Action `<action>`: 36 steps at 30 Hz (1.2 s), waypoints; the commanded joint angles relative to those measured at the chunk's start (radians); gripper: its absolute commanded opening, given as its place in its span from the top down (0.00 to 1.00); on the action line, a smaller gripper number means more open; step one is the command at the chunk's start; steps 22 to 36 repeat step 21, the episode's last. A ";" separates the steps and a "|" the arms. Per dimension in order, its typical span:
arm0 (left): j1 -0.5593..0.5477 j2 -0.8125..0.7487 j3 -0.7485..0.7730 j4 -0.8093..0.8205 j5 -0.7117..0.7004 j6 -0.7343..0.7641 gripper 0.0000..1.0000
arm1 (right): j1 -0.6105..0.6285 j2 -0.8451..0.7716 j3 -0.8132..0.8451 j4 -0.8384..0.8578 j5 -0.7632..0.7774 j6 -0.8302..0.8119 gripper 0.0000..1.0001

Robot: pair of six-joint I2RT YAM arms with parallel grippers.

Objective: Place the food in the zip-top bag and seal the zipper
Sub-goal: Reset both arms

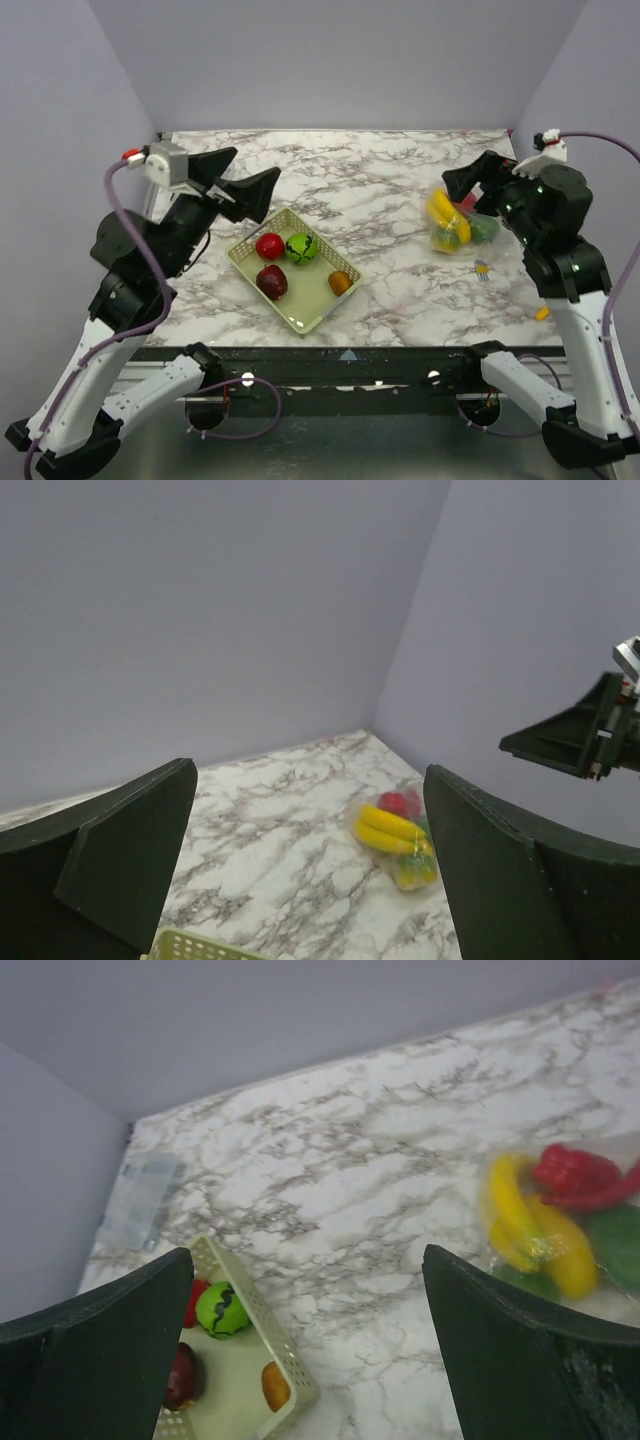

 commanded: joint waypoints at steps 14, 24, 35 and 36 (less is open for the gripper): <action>-0.002 -0.446 -0.227 0.220 -0.260 0.132 0.01 | 0.004 -0.327 -0.010 0.189 0.069 0.056 0.01; -0.002 -0.451 -0.262 0.253 -0.294 0.160 0.01 | 0.004 -0.300 -0.013 0.162 0.081 0.051 0.00; -0.002 -0.451 -0.262 0.253 -0.294 0.160 0.01 | 0.004 -0.300 -0.013 0.162 0.081 0.051 0.00; -0.002 -0.451 -0.262 0.253 -0.294 0.160 0.01 | 0.004 -0.300 -0.013 0.162 0.081 0.051 0.00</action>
